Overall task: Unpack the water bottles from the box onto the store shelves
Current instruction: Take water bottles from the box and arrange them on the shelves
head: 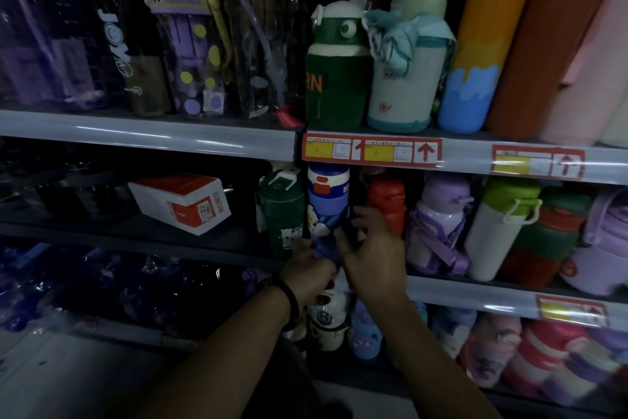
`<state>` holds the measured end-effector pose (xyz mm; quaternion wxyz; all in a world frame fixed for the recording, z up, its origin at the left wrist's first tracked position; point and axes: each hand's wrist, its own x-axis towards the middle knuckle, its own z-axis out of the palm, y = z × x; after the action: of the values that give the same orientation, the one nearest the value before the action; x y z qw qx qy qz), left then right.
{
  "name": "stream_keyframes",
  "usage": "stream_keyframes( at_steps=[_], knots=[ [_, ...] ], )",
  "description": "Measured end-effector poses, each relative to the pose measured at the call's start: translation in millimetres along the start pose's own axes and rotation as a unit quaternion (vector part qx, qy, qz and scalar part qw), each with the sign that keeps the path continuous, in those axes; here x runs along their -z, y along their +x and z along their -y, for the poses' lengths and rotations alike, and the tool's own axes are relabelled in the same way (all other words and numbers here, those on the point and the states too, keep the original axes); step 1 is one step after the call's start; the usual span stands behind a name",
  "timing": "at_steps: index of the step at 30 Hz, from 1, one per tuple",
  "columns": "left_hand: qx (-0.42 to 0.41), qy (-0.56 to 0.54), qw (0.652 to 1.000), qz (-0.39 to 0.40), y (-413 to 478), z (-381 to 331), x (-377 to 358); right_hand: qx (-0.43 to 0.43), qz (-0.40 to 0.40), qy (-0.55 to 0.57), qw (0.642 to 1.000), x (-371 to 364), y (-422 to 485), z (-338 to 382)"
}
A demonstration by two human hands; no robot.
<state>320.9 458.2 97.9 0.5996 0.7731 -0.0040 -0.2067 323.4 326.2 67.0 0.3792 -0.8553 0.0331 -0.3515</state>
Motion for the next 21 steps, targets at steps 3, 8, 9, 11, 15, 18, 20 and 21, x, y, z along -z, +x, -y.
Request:
stream_keyframes(
  at_steps=[3,8,9,11,15,18,20,21],
  knots=[
    [-0.048,0.060,0.997,0.009,-6.4,-1.4,-11.1,-0.014,-0.051,0.000,0.999,8.3,-4.6,-7.6],
    [-0.097,0.056,0.994,0.002,-13.8,-21.7,-35.6,-0.066,-0.116,-0.002,0.991,23.1,-11.6,-24.9],
    [-0.099,0.052,0.994,0.011,-11.9,-25.2,-39.5,-0.067,-0.118,-0.007,0.991,25.6,-12.1,-29.7],
    [-0.107,0.056,0.992,0.026,-6.3,-29.6,-46.5,-0.068,-0.106,-0.008,0.992,29.6,-12.2,-39.9],
    [-0.122,0.076,0.989,0.024,16.8,-22.4,-53.7,-0.089,-0.087,0.001,0.992,32.5,-12.1,-52.2],
    [-0.147,0.072,0.986,0.022,40.6,-6.2,-53.9,-0.101,-0.071,0.016,0.992,31.6,-13.3,-52.1],
    [-0.152,0.069,0.986,0.021,53.5,3.4,-53.5,-0.105,-0.061,0.018,0.992,29.9,-13.3,-51.5],
    [-0.158,0.066,0.985,0.025,60.8,8.1,-53.6,-0.106,-0.060,0.017,0.992,29.5,-13.4,-51.2]
  ],
)
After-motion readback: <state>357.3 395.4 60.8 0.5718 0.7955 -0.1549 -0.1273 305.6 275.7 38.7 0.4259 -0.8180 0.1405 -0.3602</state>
